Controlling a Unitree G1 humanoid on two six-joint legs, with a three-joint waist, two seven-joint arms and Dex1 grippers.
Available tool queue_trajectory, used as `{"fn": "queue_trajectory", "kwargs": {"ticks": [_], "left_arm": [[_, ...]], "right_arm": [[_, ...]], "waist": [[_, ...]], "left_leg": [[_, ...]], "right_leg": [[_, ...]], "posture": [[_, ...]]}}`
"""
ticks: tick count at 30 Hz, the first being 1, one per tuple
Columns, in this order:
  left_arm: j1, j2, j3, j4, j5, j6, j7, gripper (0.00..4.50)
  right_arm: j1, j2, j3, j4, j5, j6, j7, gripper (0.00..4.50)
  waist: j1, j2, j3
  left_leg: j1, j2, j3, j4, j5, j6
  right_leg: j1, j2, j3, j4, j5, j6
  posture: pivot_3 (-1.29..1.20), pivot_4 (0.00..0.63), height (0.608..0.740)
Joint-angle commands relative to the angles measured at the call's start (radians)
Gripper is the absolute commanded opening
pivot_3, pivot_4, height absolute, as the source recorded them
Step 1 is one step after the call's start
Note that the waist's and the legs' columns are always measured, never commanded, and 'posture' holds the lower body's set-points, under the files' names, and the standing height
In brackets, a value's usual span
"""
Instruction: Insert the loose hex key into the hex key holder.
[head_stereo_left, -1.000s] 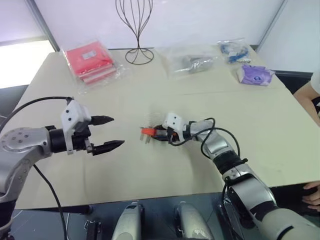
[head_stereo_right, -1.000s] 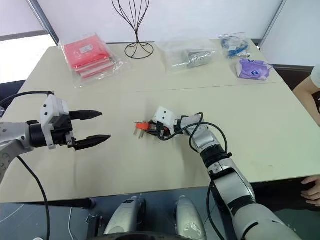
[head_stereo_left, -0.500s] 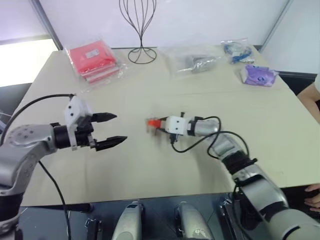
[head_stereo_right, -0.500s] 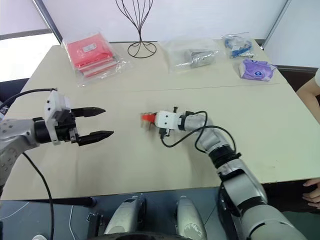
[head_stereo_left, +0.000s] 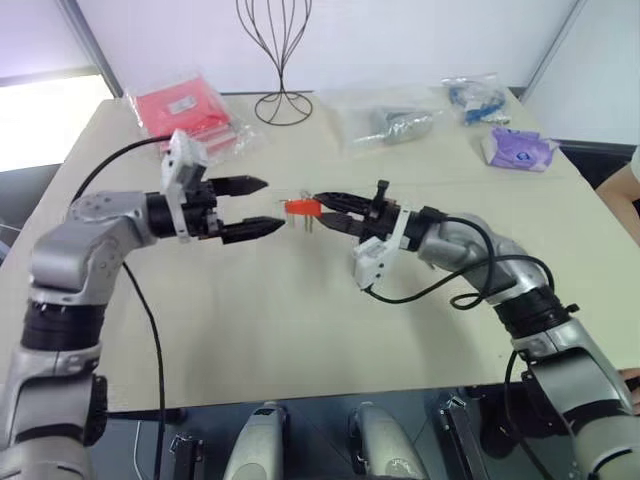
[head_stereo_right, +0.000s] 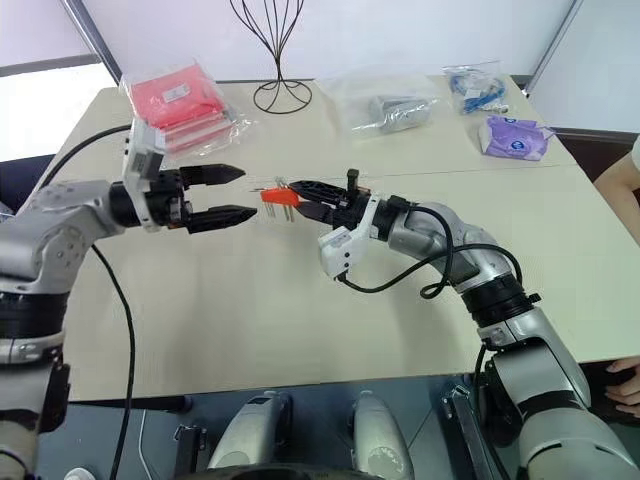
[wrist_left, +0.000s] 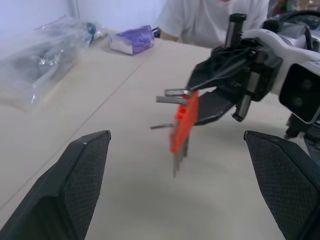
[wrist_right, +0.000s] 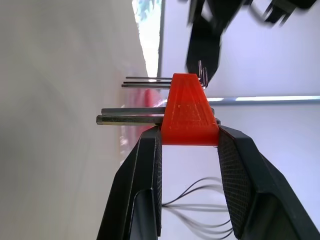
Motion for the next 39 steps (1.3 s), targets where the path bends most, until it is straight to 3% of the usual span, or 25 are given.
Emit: {"fn": "queue_trajectory", "kwargs": {"ticks": [1, 26, 29, 36, 39], "left_arm": [[-0.06, -0.031, 0.012, 0.014, -0.034, 0.022, -0.025, 4.5], [-0.044, -0.07, 0.014, 0.0, -0.037, 0.068, -0.033, 4.5], [-0.037, -0.068, 0.017, -0.002, -0.038, 0.069, -0.033, 3.64], [-0.034, -0.07, 0.02, -0.003, -0.042, 0.069, -0.027, 0.03], [-0.031, -0.069, 0.019, -0.003, -0.043, 0.069, -0.026, 0.03]], "right_arm": [[-0.024, -0.008, -0.021, -0.045, 0.003, -0.017, -0.007, 1.0], [-0.043, 0.005, -0.029, -0.096, 0.053, -0.013, 0.036, 1.0], [-0.045, 0.003, -0.033, -0.099, 0.059, -0.013, 0.041, 1.0], [-0.053, -0.001, -0.035, -0.089, 0.06, -0.009, 0.043, 1.0], [-0.059, -0.002, -0.036, -0.082, 0.06, -0.01, 0.043, 1.0]], "waist": [[0.0, 0.0, 0.0], [0.001, 0.0, 0.0], [0.001, 0.0, 0.0], [0.001, 0.0, 0.0], [0.001, 0.0, 0.0]], "left_leg": [[0.0, 0.0, 0.0, 0.0, 0.0, 0.0], [0.0, 0.0, -0.001, 0.002, 0.0, 0.0], [0.0, 0.0, -0.001, 0.002, 0.0, 0.0], [0.0, 0.0, -0.001, 0.002, 0.0, 0.0], [0.0, 0.0, -0.001, 0.003, 0.0, 0.0]], "right_leg": [[0.0, 0.0, 0.0, 0.0, 0.0, 0.0], [0.001, 0.0, 0.0, 0.001, 0.0, 0.0], [0.001, 0.0, 0.0, 0.001, 0.0, 0.0], [0.001, 0.0, 0.0, 0.001, 0.0, 0.0], [0.001, 0.0, 0.0, 0.001, 0.0, 0.0]], "posture": [[0.0, 0.15, 0.74], [0.0, 0.15, 0.74], [0.0, 0.15, 0.74], [0.0, 0.15, 0.74], [0.0, 0.15, 0.74]]}}
